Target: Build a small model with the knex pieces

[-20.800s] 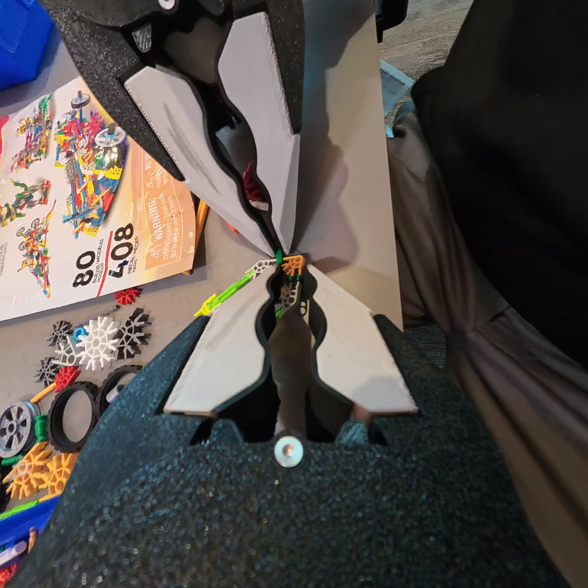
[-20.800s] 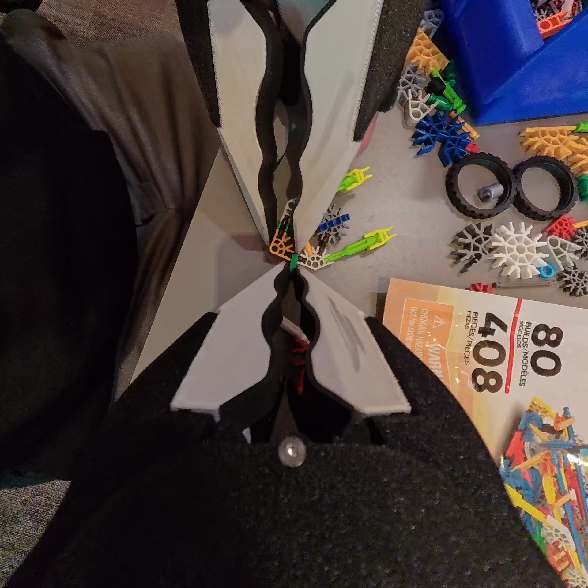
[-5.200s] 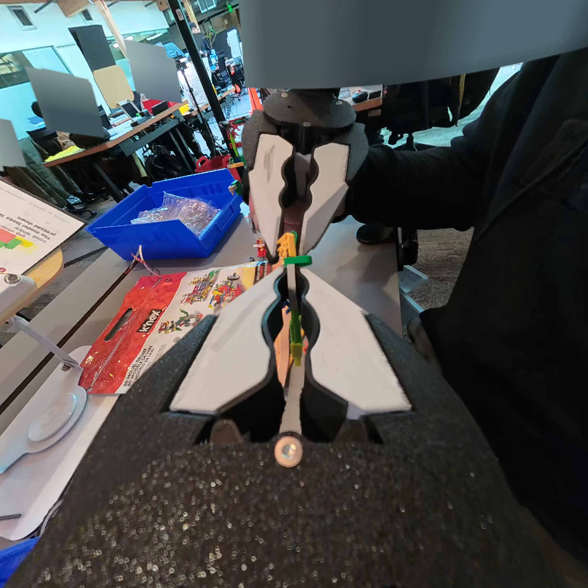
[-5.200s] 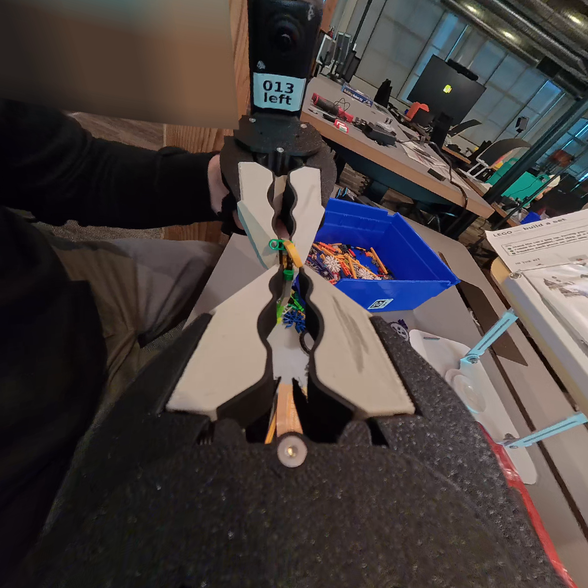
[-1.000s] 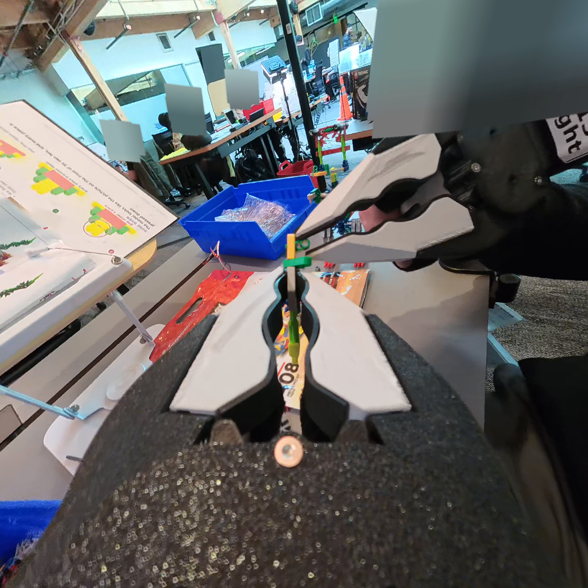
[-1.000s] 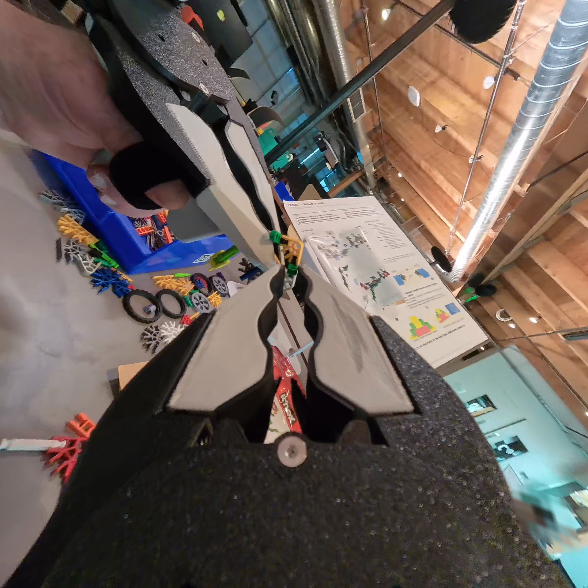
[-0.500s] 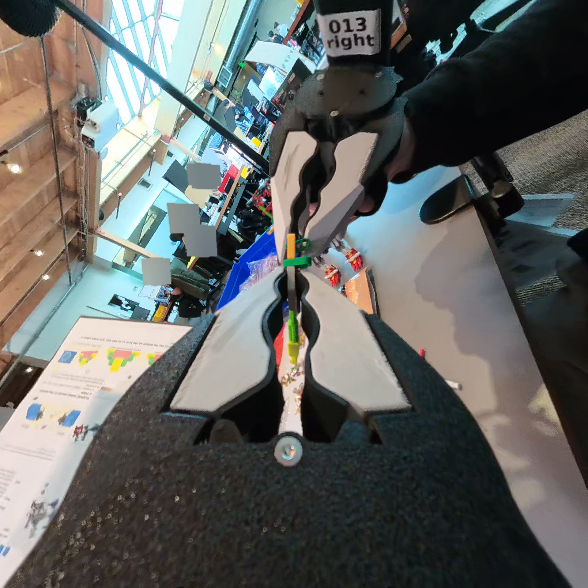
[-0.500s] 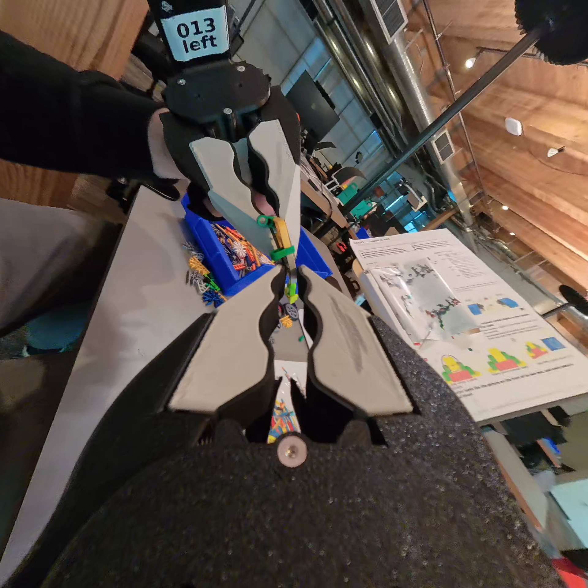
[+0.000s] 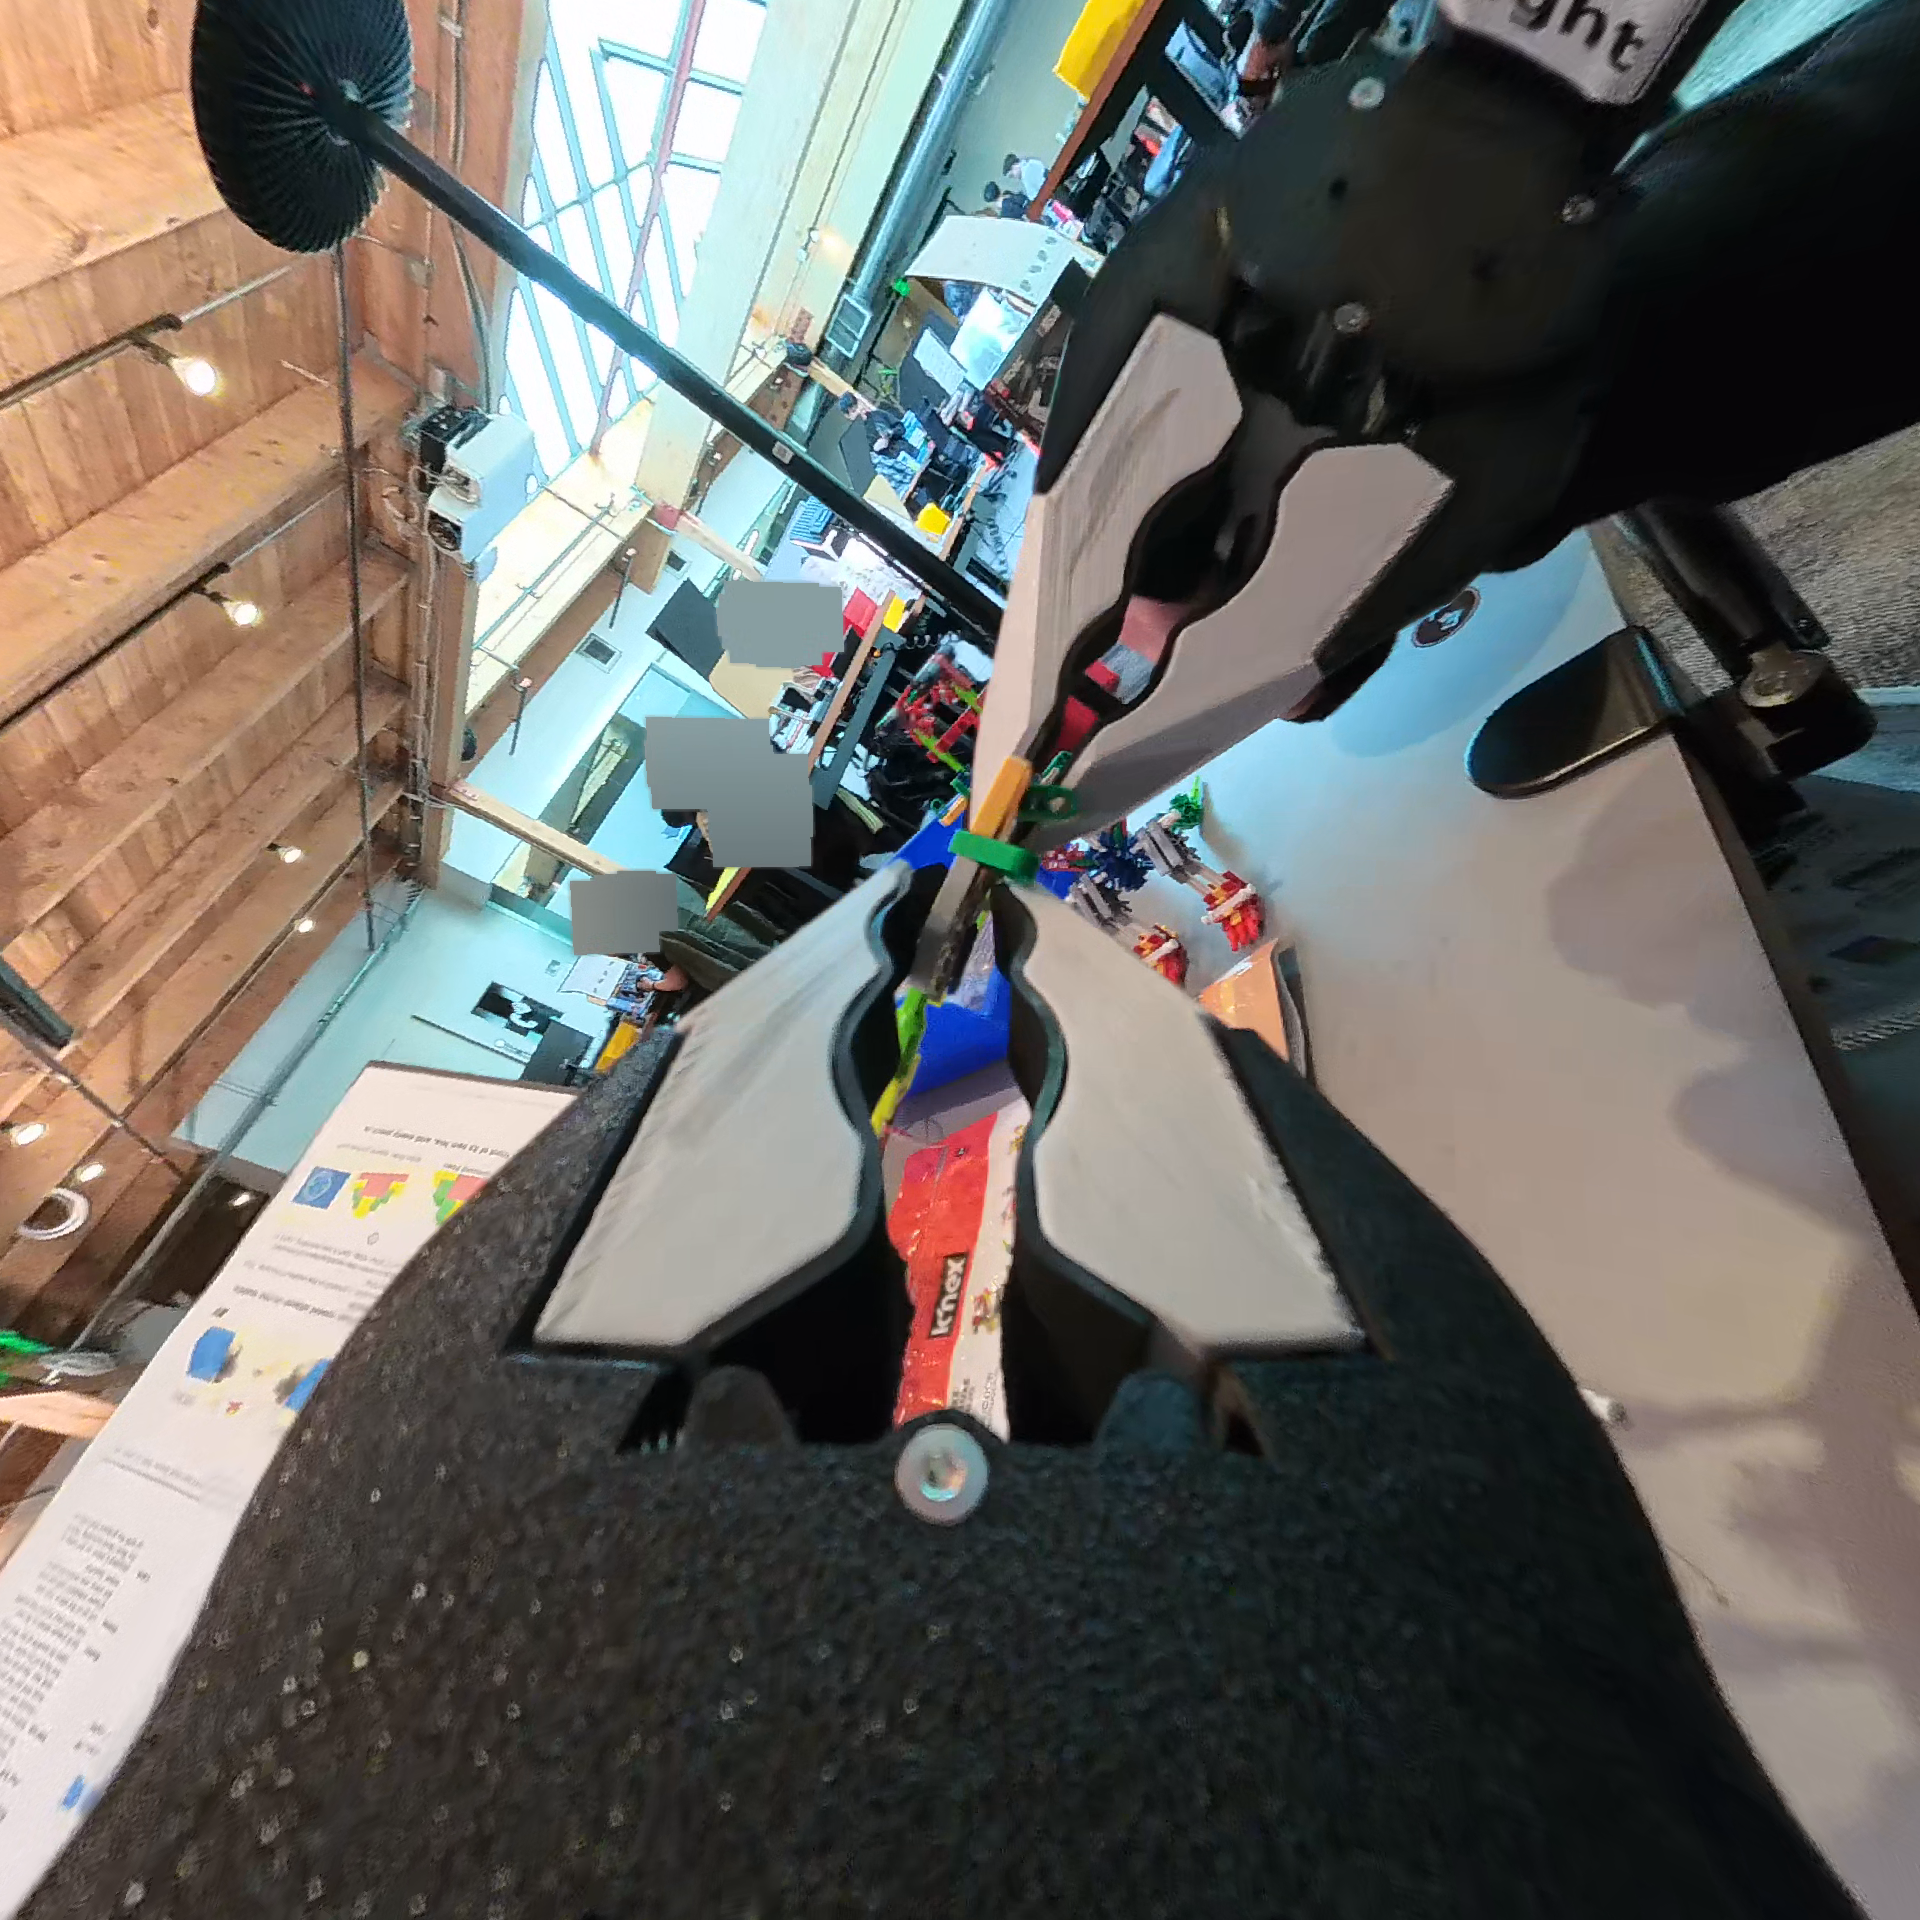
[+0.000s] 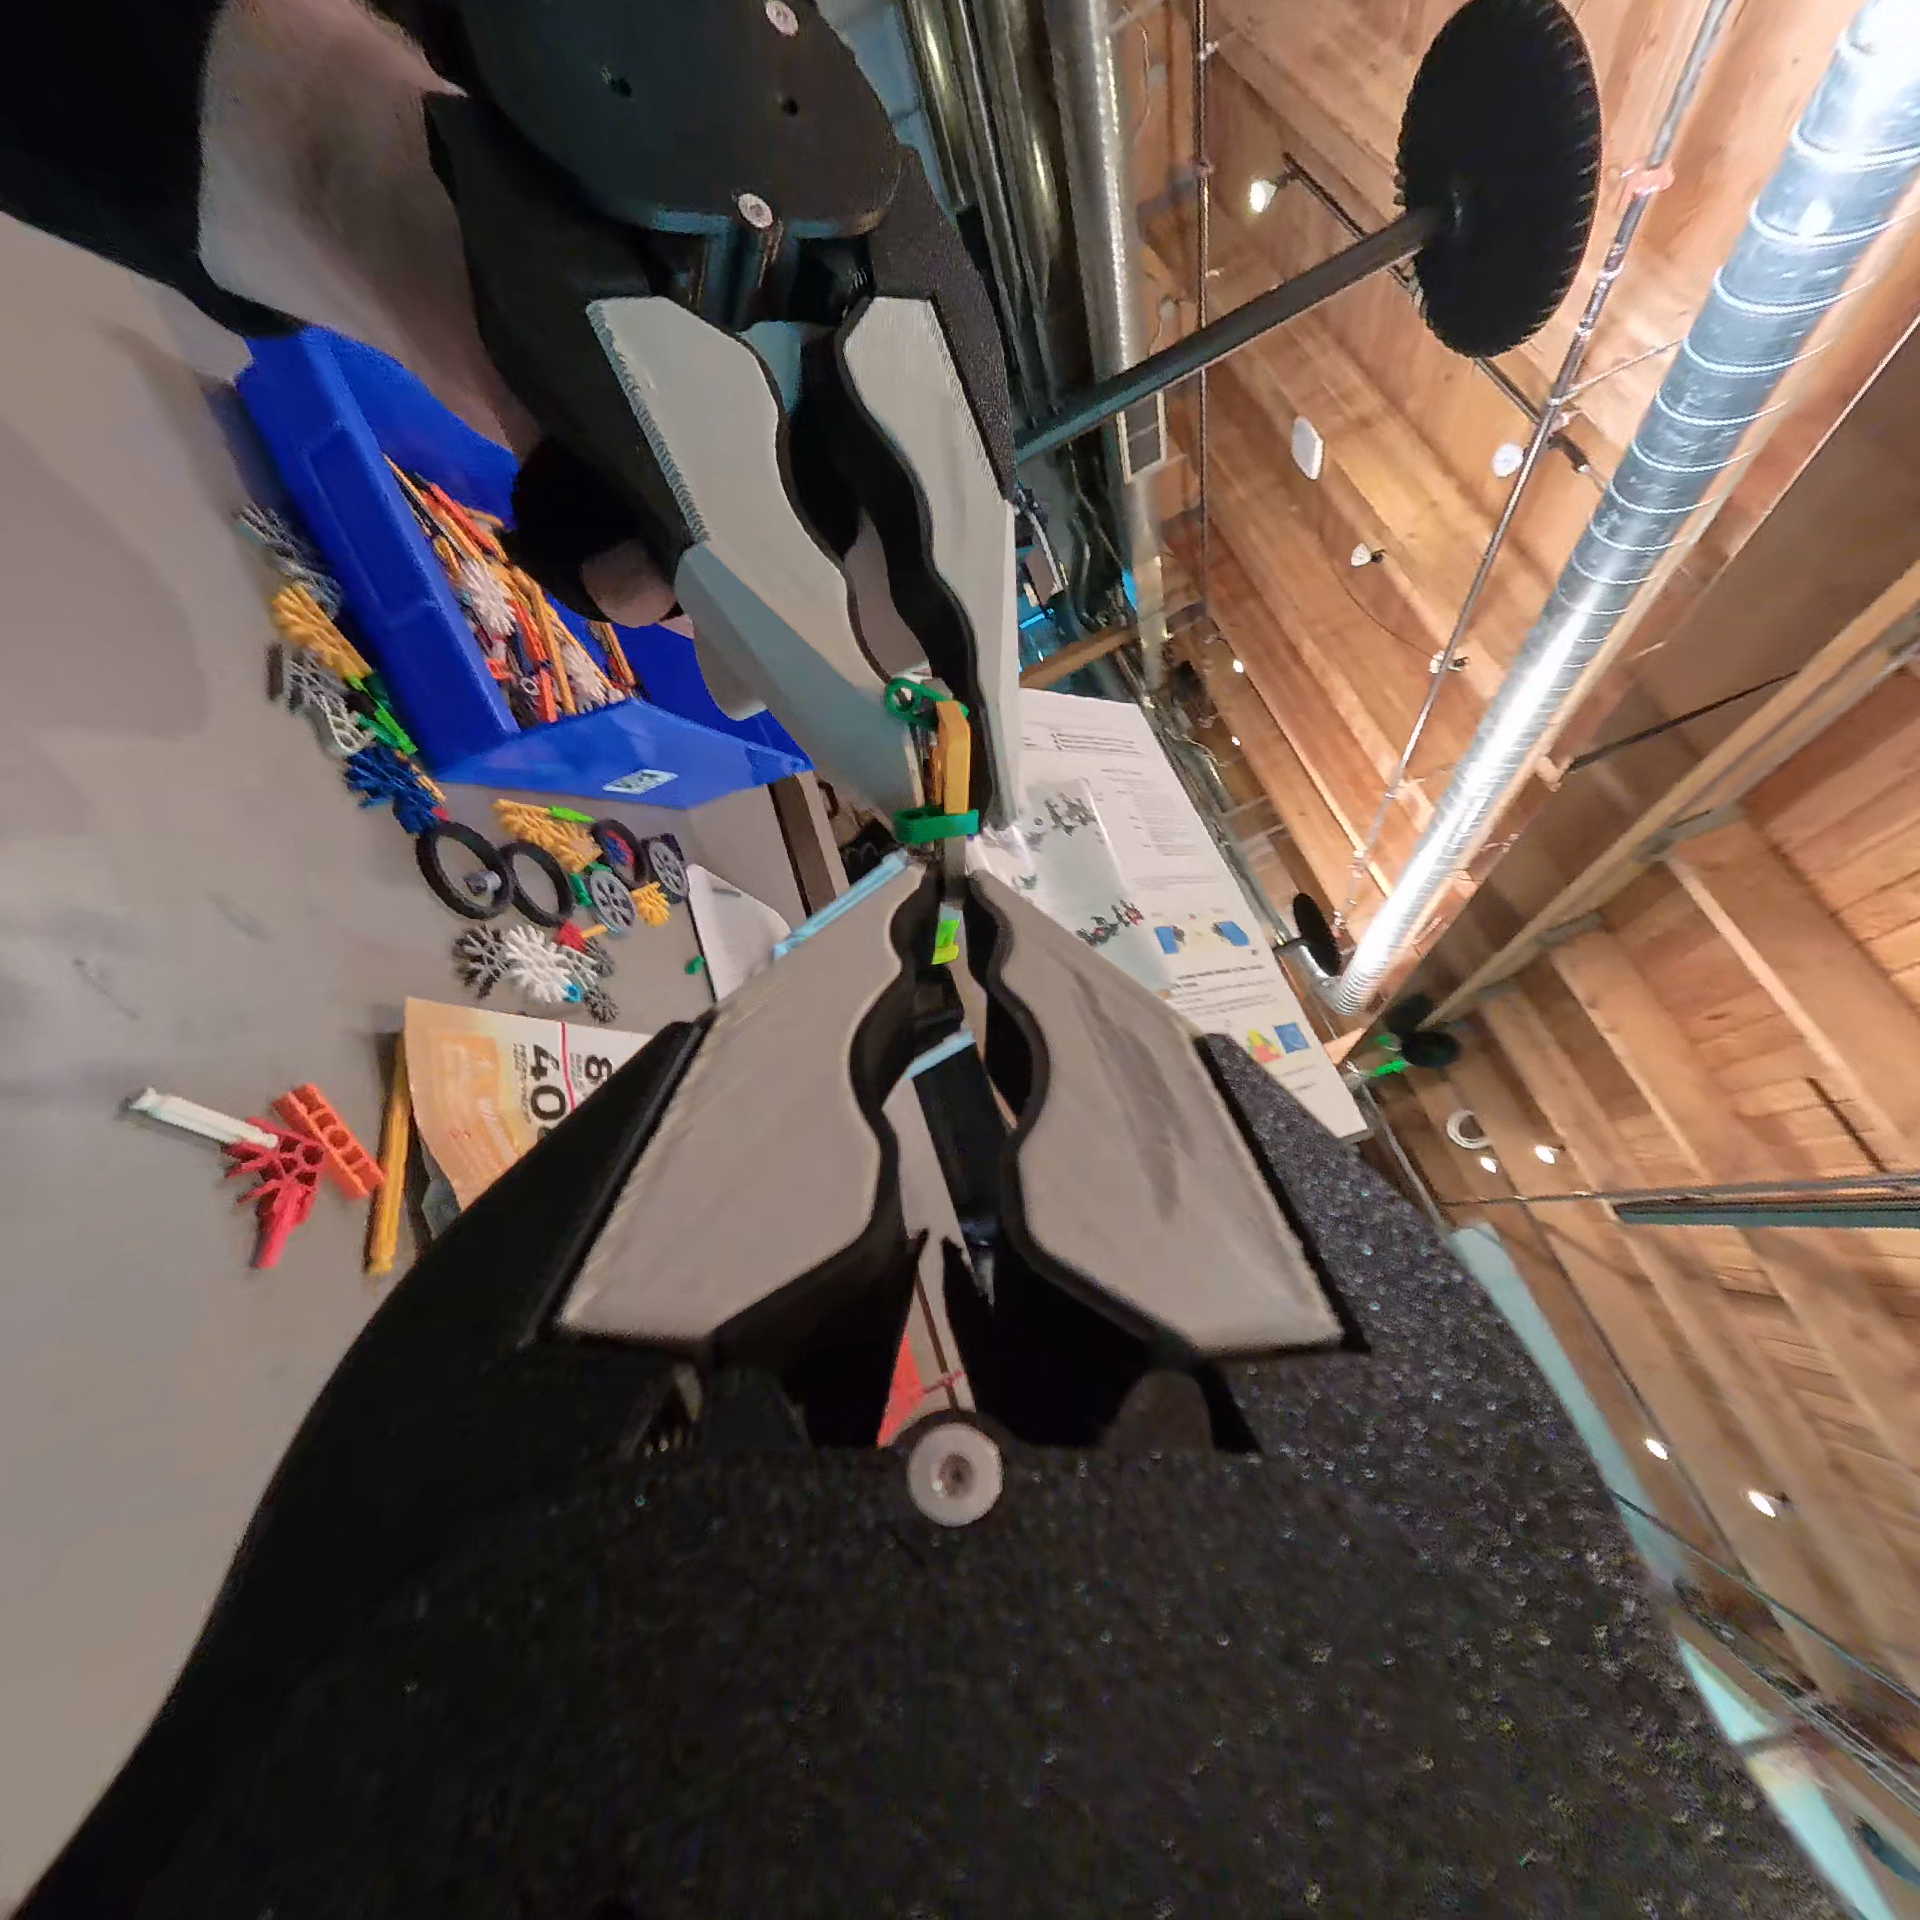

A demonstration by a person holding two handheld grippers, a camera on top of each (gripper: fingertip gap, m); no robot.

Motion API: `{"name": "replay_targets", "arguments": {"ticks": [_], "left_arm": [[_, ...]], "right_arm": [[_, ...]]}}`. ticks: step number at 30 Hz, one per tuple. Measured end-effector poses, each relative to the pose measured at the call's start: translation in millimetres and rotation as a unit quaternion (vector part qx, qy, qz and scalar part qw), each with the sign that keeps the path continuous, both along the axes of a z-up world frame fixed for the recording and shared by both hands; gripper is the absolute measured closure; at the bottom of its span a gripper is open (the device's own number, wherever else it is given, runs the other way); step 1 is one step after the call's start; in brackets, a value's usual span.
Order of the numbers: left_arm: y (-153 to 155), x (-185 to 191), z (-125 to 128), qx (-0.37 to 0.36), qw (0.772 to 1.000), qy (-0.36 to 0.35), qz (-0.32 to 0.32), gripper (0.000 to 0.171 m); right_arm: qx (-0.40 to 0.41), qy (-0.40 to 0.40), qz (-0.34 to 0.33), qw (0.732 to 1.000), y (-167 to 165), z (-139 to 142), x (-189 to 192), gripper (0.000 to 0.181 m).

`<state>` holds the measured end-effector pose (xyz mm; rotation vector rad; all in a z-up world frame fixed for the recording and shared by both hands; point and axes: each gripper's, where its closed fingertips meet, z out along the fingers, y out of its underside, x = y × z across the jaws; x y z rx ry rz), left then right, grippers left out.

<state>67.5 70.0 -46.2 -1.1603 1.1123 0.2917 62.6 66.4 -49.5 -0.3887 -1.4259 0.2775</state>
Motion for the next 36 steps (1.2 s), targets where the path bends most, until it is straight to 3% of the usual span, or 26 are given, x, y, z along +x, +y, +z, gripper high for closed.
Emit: {"name": "replay_targets", "arguments": {"ticks": [4,9,16,22,25,29,33,36], "left_arm": [[4.5,0.5,3.4,0.031,0.999,0.004,0.031,0.157],[-1.8,1.7,16.2,0.065,0.997,-0.016,0.046,0.150],[-23.5,-8.3,23.6,0.089,0.992,-0.038,0.084,0.148],[-37.8,6.1,3.7,0.093,0.990,0.041,0.102,0.154],[-33.6,5.0,-2.3,0.077,0.991,0.038,0.099,0.154],[-7.3,-5.6,-2.9,0.029,0.995,-0.004,0.092,0.152],[53.6,-5.5,-14.3,-0.047,0.996,-0.028,0.074,0.148],[105.0,8.4,-23.9,-0.124,0.990,-0.060,0.025,0.144]], "right_arm": [[0.016,0.011,-0.025,0.999,1.5,2.0,4.5,0.180],[-0.034,0.010,-0.017,0.999,-2.5,7.5,10.8,0.181],[0.008,0.001,-0.054,0.998,-18.5,8.8,18.9,0.181],[0.026,-0.022,-0.076,0.996,-30.2,0.5,29.8,0.181],[0.027,-0.031,-0.090,0.995,-25.4,-5.9,35.6,0.181],[0.019,-0.032,-0.128,0.991,4.6,-11.3,48.2,0.181],[0.008,-0.029,-0.175,0.984,47.1,-9.7,70.5,0.180],[0.000,-0.029,-0.216,0.976,80.7,-9.8,91.8,0.181]]}}
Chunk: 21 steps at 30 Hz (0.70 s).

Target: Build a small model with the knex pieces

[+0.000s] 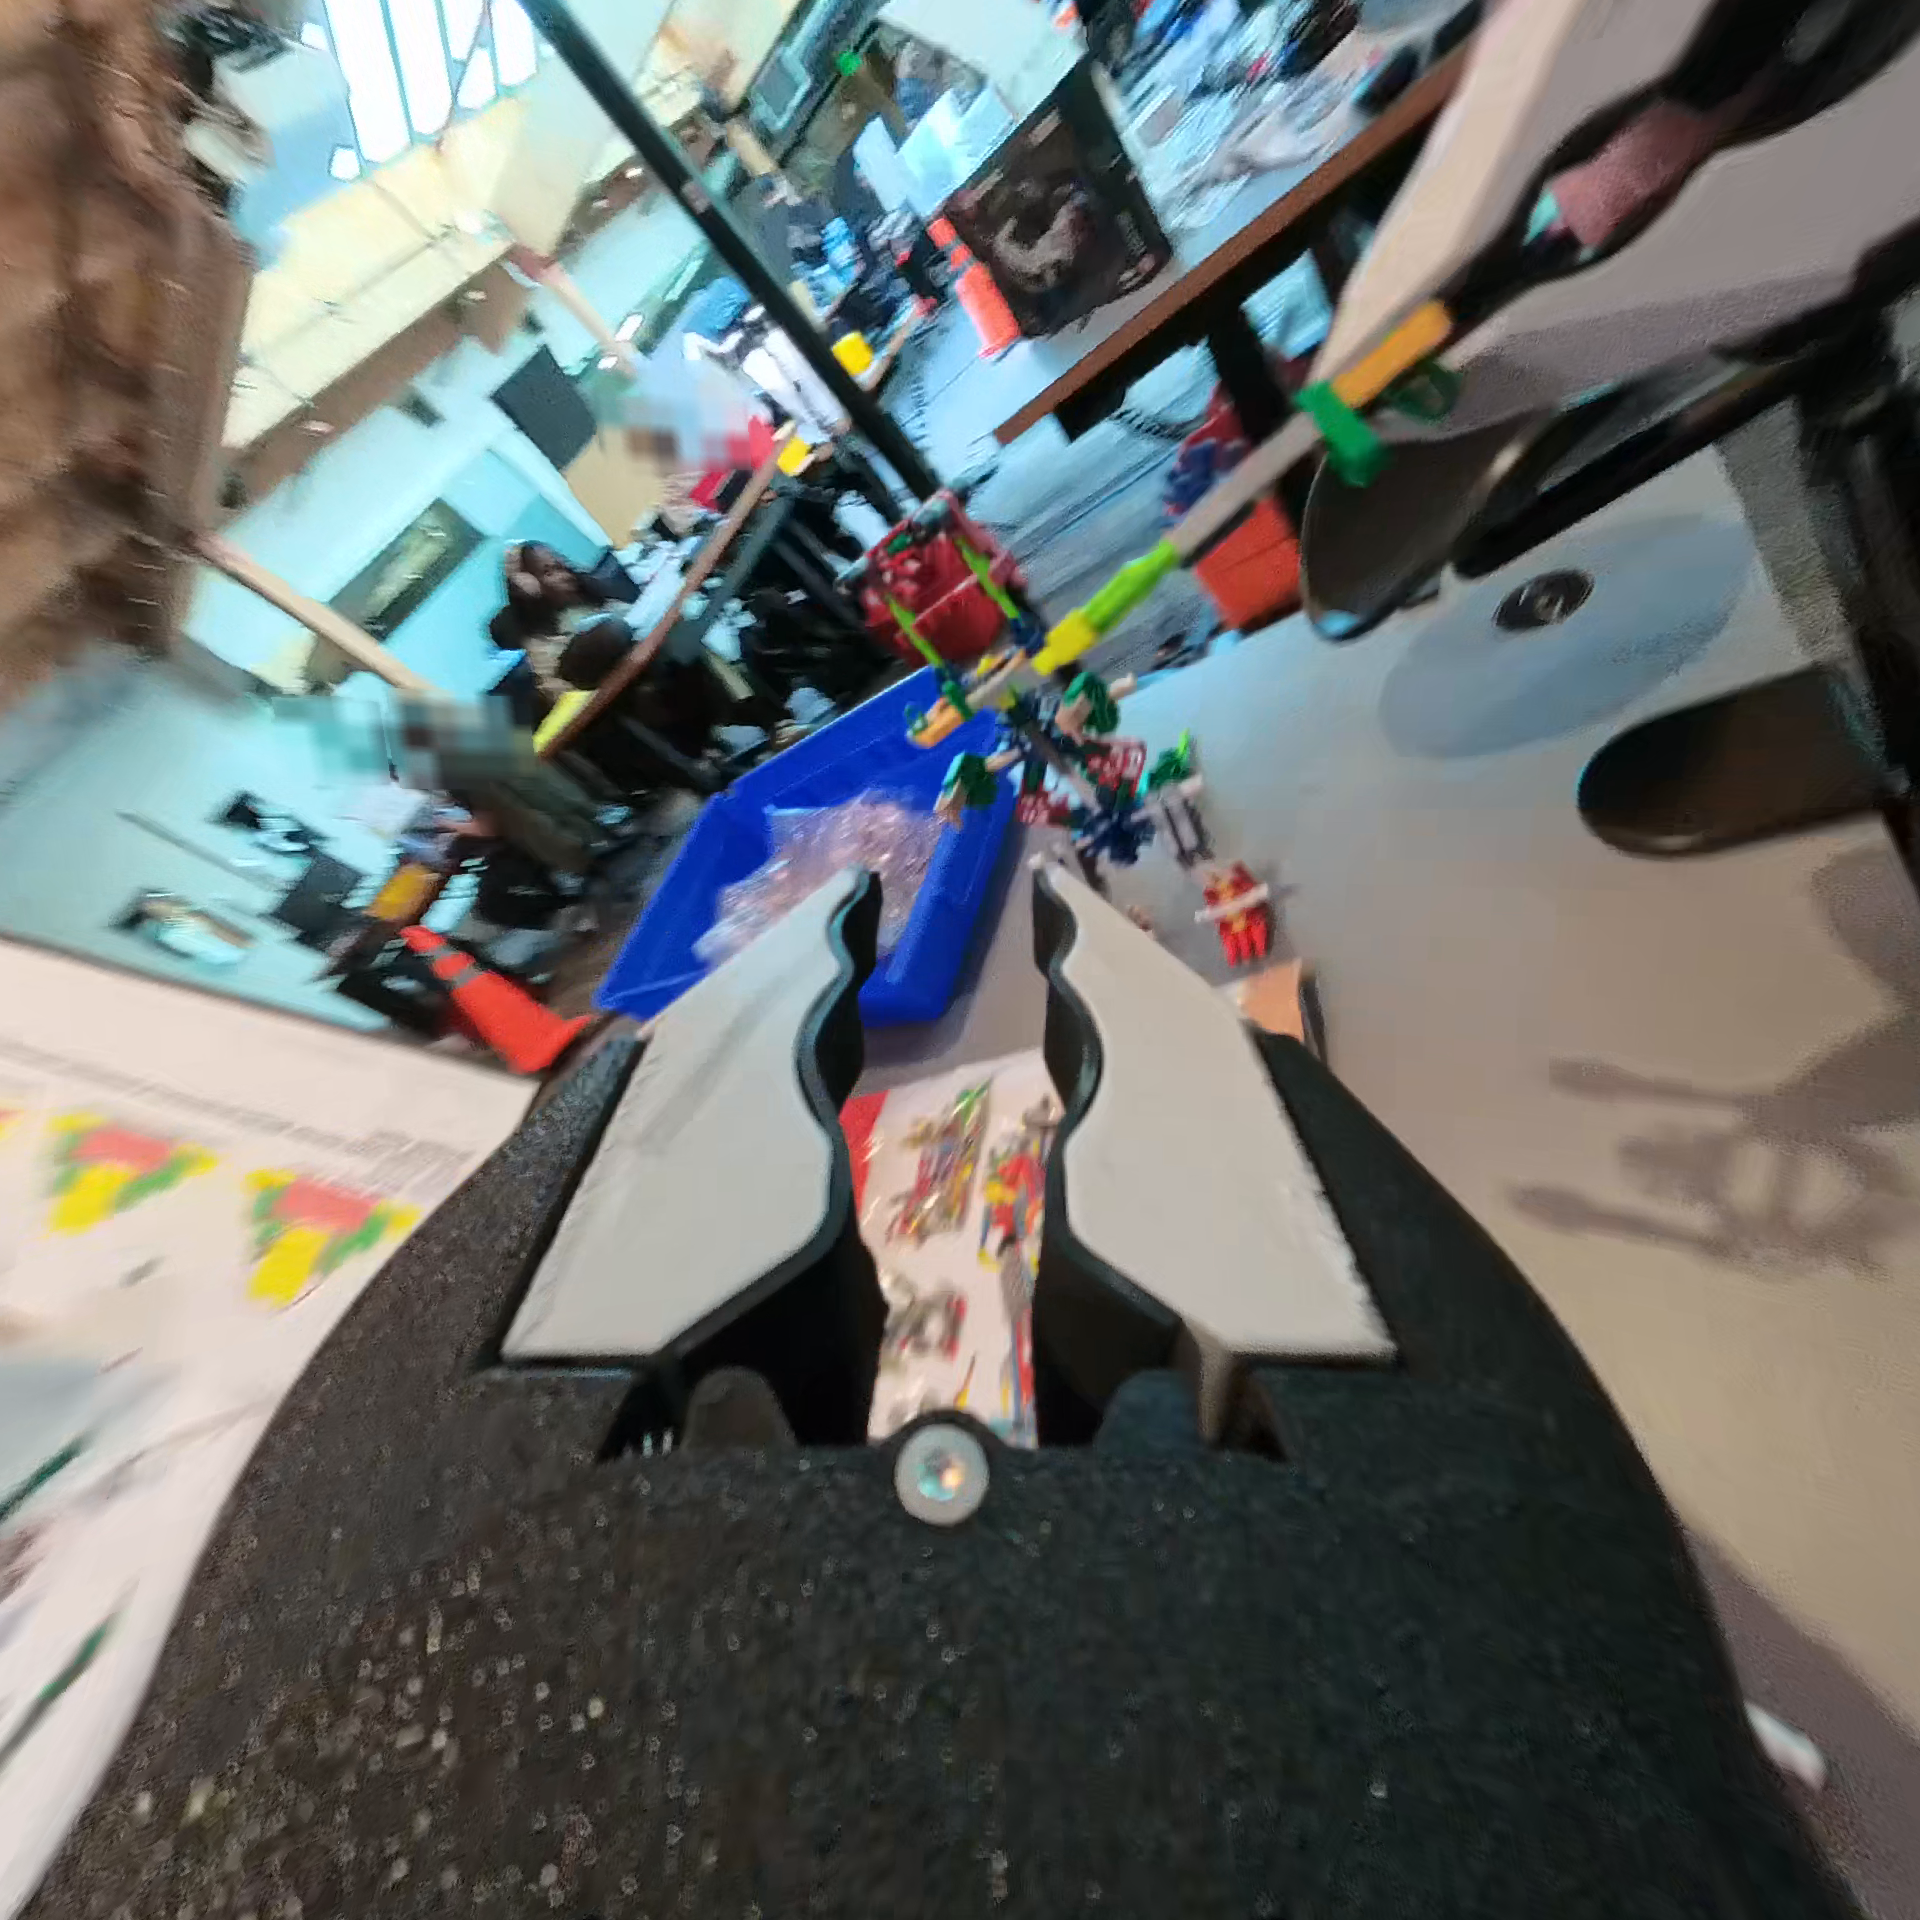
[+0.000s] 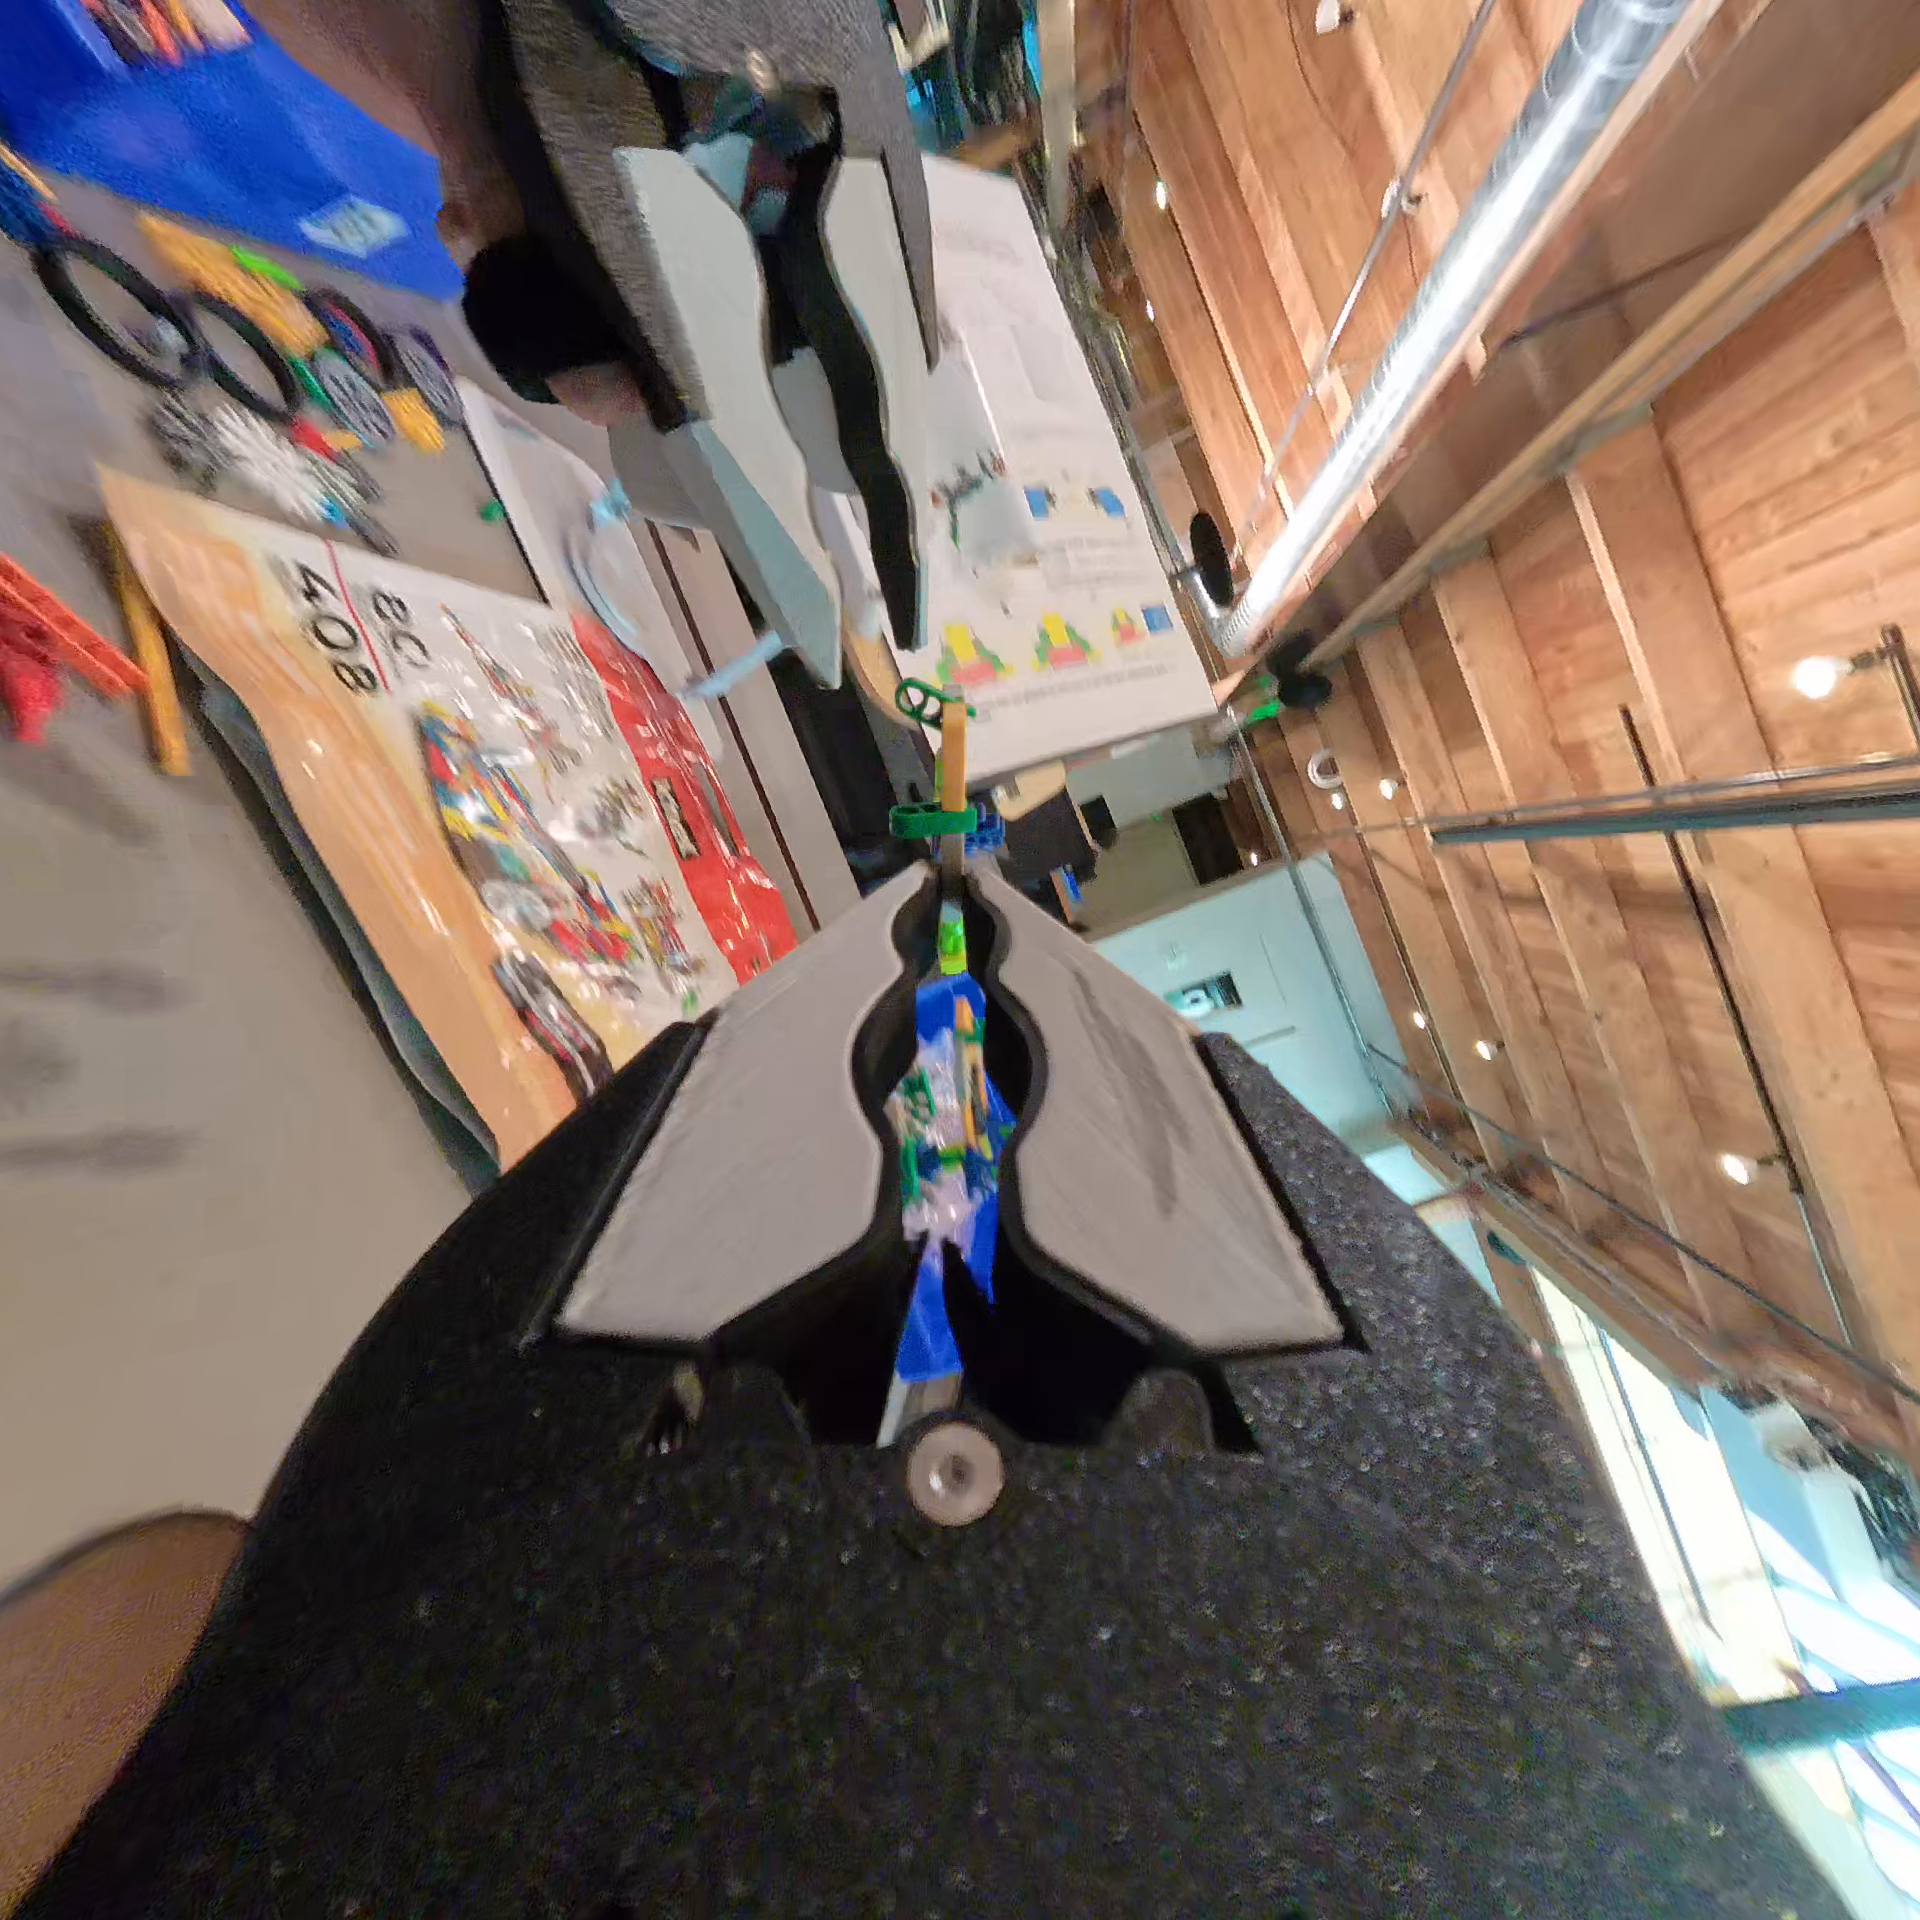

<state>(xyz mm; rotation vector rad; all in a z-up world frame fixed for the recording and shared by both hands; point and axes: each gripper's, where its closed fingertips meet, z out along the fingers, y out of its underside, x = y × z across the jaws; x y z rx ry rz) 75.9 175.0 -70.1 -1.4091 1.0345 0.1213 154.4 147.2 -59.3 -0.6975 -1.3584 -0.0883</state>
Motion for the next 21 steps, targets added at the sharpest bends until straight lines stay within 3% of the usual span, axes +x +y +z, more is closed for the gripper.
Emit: {"name": "replay_targets", "arguments": {"ticks": [3,7,9,11,15,17,21], "left_arm": [[46.0,14.4,3.8,-0.082,0.992,-0.073,-0.065,0.140],[86.6,33.4,10.8,-0.157,0.962,-0.167,-0.147,0.133],[102.2,42.8,-4.5,-0.192,0.954,-0.161,-0.161,0.126],[120.2,46.7,-24.0,-0.196,0.961,-0.130,-0.146,0.118],[119.9,62.6,-31.8,-0.213,0.947,-0.151,-0.186,0.119],[119.4,65.9,-31.5,-0.202,0.949,-0.159,-0.181,0.131],[115.2,67.7,-34.3,-0.181,0.957,-0.170,-0.151,0.134]], "right_arm": [[-0.002,-0.002,-0.036,0.999,28.2,-2.4,20.4,0.180],[-0.016,0.005,-0.059,0.998,49.3,-5.3,37.5,0.180],[-0.018,0.006,-0.063,0.998,54.1,-7.6,40.7,0.180],[-0.026,0.008,-0.066,0.997,58.3,-10.6,41.6,0.179],[-0.036,0.007,-0.069,0.997,68.3,-16.4,42.4,0.180],[-0.039,0.005,-0.073,0.997,74.0,-18.3,44.2,0.180],[-0.047,0.001,-0.071,0.996,80.4,-20.9,47.3,0.179]]}}
